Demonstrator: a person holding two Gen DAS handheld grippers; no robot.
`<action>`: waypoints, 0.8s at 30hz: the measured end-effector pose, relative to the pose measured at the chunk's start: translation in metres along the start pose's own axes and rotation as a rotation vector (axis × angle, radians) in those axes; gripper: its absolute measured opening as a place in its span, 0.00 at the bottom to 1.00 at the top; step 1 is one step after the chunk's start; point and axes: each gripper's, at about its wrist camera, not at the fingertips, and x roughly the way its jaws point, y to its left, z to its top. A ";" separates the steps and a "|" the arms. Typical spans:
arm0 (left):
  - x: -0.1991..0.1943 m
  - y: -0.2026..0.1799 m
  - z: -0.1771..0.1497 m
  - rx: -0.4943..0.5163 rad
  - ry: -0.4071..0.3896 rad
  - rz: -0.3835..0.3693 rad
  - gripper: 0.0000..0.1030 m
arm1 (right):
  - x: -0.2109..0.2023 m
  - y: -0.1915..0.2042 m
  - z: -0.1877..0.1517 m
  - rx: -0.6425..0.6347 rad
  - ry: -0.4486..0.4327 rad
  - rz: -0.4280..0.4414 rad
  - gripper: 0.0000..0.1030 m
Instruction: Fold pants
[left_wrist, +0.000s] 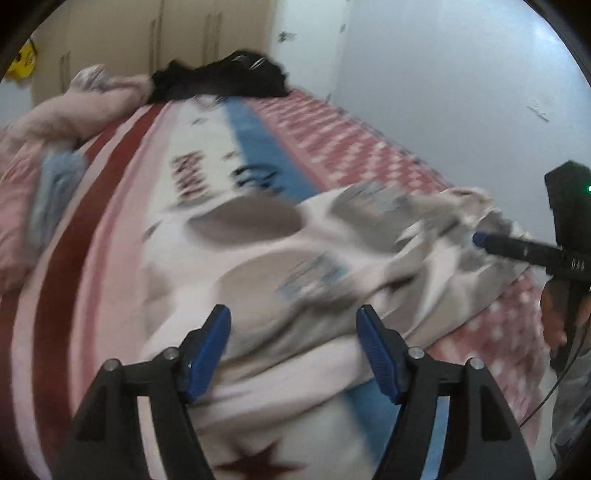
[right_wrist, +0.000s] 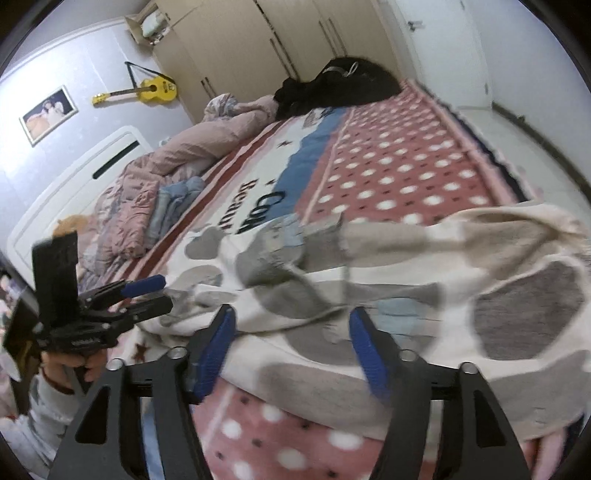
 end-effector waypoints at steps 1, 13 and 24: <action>-0.002 0.007 -0.006 -0.001 -0.003 0.008 0.65 | 0.010 0.004 0.001 0.000 0.011 -0.009 0.69; -0.007 0.016 -0.028 0.052 0.012 -0.033 0.73 | 0.059 0.003 0.013 0.097 0.054 -0.088 0.81; -0.004 0.033 -0.025 0.013 0.028 0.091 0.74 | 0.036 0.023 0.004 0.013 -0.001 -0.054 0.09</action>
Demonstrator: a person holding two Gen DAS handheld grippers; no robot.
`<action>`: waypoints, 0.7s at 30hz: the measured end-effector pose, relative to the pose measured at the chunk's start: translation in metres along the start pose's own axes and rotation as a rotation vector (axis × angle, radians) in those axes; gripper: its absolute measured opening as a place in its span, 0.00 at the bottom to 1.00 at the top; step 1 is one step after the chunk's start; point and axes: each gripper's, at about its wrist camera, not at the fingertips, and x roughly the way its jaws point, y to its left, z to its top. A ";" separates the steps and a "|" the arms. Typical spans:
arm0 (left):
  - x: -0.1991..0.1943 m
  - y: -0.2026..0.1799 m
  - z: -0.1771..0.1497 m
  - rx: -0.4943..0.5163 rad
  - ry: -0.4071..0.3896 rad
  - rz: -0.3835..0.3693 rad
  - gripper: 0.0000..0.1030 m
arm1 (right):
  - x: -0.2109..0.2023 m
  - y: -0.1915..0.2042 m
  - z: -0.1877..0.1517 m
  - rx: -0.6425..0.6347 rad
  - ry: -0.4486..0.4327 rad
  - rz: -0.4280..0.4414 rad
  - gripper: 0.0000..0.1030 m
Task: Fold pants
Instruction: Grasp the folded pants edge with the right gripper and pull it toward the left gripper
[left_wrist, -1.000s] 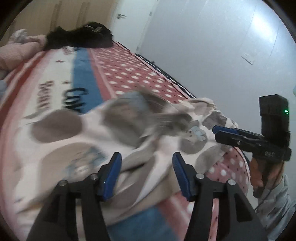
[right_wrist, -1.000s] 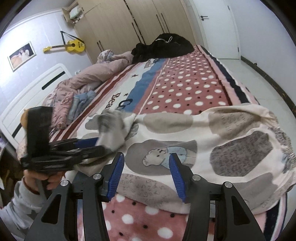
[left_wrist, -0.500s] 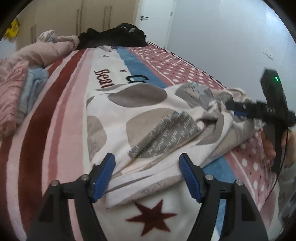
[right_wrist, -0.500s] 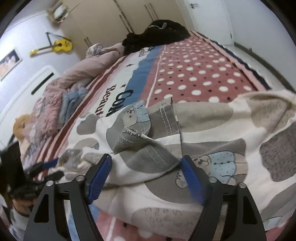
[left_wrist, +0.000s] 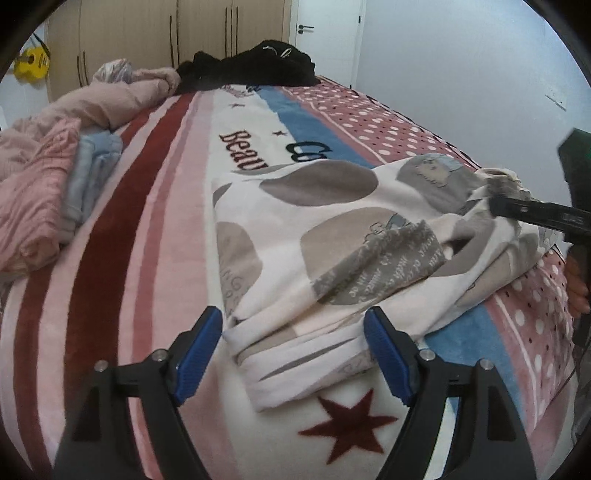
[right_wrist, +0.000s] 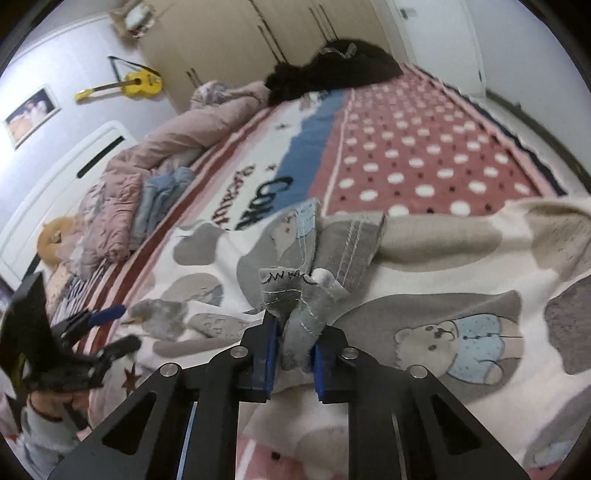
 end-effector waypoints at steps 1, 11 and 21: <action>0.002 0.001 -0.001 0.001 0.006 0.006 0.74 | -0.005 -0.001 -0.001 0.005 -0.002 0.009 0.09; -0.011 0.005 0.001 -0.030 -0.023 -0.009 0.74 | -0.010 -0.020 -0.020 0.060 0.069 -0.019 0.22; -0.016 -0.008 0.031 -0.052 -0.128 -0.050 0.74 | -0.034 -0.002 0.006 -0.013 -0.074 -0.026 0.46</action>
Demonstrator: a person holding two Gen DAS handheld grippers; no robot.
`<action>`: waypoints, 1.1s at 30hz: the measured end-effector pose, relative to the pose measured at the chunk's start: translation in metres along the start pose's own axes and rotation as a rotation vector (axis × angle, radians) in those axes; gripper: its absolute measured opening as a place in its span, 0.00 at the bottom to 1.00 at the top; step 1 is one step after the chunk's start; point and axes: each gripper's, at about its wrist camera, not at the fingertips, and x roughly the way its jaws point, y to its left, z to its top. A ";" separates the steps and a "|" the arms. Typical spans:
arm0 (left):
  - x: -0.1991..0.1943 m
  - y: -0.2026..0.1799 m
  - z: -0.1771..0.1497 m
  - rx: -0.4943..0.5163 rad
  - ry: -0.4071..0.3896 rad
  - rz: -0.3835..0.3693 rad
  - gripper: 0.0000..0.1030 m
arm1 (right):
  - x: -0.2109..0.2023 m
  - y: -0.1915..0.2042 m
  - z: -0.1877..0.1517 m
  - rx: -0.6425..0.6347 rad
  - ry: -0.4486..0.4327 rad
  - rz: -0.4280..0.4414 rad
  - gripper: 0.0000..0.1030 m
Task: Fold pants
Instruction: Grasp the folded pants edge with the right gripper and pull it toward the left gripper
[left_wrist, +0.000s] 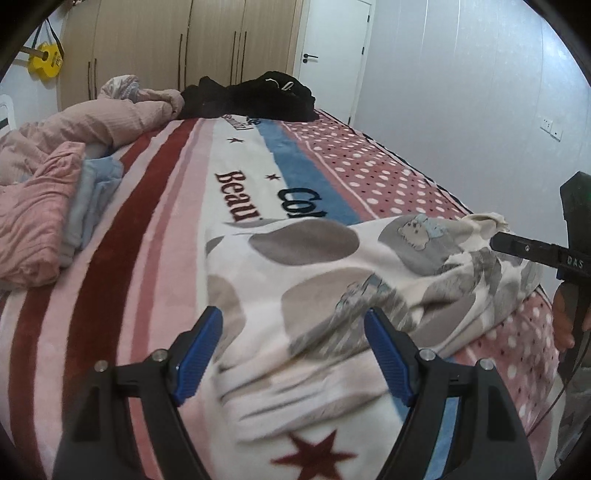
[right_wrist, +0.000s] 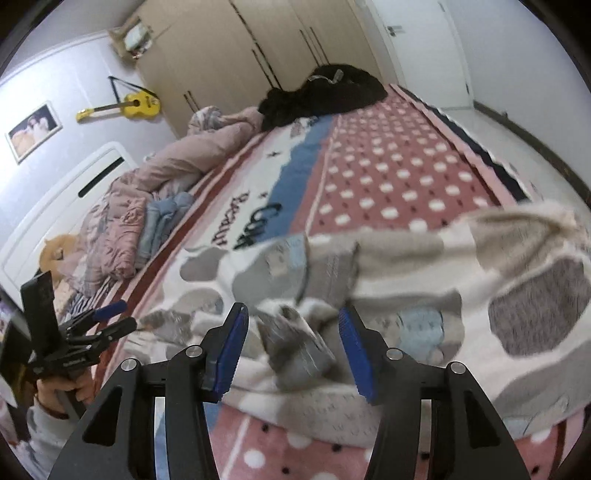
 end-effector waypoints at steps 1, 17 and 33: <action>0.004 -0.002 0.003 0.003 0.001 -0.012 0.73 | 0.003 0.007 0.004 -0.028 -0.002 0.014 0.46; 0.026 -0.015 -0.023 0.039 0.178 -0.290 0.21 | 0.044 0.023 -0.021 -0.185 0.218 0.063 0.18; 0.014 -0.023 -0.033 0.114 0.175 -0.264 0.39 | 0.011 0.050 -0.014 -0.334 0.139 -0.033 0.49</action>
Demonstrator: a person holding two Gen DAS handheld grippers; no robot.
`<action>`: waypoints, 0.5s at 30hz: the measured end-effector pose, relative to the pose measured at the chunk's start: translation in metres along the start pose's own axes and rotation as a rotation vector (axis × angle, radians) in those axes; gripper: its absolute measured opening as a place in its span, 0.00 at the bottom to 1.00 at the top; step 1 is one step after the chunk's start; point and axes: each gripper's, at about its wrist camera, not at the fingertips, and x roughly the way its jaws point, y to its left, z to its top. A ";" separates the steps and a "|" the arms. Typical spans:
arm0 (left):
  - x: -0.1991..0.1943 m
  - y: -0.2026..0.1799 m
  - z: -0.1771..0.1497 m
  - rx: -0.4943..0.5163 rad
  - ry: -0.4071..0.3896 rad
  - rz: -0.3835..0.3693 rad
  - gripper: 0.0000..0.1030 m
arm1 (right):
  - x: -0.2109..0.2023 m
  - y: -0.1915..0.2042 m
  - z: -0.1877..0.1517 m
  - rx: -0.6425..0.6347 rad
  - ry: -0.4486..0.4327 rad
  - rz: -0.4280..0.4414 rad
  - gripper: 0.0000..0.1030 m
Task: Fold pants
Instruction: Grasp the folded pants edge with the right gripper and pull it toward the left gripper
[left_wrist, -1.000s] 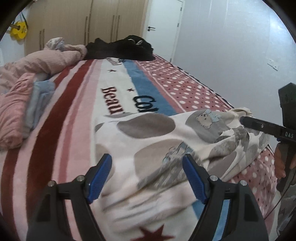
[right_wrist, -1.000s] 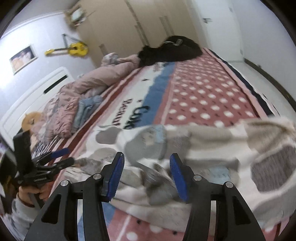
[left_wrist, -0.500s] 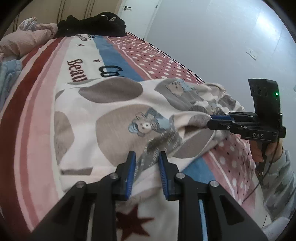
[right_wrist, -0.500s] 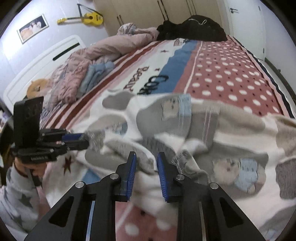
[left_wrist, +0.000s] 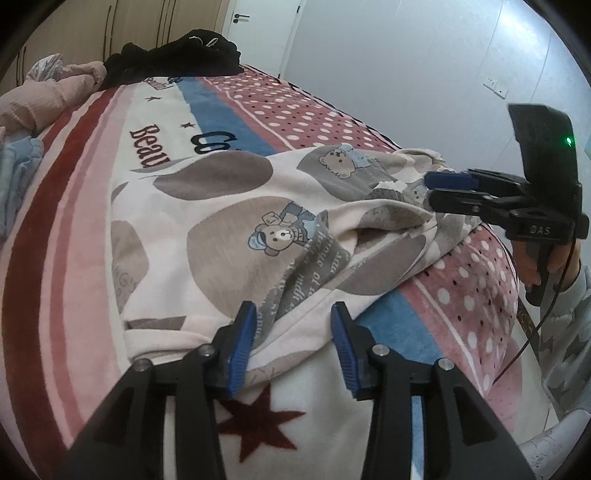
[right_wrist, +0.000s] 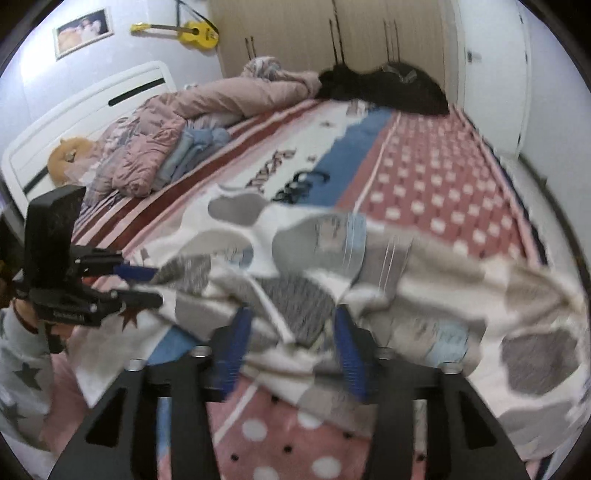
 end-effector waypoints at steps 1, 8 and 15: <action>0.001 0.000 0.000 0.000 -0.001 0.000 0.39 | 0.005 0.002 0.004 -0.011 0.012 0.001 0.48; 0.002 -0.003 -0.002 0.004 -0.003 0.010 0.40 | 0.054 0.014 0.004 -0.099 0.125 -0.002 0.38; -0.003 -0.003 -0.002 0.006 -0.020 0.017 0.41 | 0.033 0.002 -0.004 -0.079 0.058 -0.065 0.01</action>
